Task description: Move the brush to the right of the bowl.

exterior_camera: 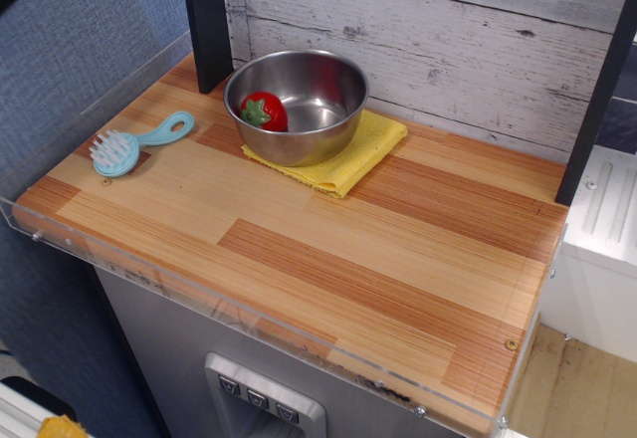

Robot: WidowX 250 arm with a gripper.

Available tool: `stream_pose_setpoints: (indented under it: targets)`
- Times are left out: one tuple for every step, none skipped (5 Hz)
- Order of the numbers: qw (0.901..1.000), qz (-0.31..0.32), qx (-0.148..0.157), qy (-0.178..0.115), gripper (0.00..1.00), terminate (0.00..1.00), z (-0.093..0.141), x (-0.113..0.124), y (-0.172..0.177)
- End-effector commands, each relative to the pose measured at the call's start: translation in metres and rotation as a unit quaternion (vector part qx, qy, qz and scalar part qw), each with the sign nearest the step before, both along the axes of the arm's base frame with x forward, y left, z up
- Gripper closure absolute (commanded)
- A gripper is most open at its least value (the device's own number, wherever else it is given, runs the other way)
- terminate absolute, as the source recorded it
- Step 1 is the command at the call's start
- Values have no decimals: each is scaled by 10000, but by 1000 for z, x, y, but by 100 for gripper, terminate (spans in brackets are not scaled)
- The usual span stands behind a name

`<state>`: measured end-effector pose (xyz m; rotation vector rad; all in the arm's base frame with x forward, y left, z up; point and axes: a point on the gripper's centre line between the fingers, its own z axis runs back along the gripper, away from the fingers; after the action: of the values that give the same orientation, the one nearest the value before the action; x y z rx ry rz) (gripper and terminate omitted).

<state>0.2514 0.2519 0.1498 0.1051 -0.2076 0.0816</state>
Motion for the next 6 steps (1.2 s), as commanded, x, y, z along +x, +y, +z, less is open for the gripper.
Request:
stream_pose_setpoints:
  targets:
    - [9991,-117,-385,155,0,0,-43,5,-12]
    - [9991,-183,-360,162,0,0,-42,5,-25]
    - [9991,-234,-294,180,0,0,-42,11,-34]
    - [9991,-216,-257,262,0,0,-52,16,-37]
    - [9988,-299,-201,338,0,0,-62,25,-42]
    - [9982,-365,-193,428,0,0,-76,34,-51]
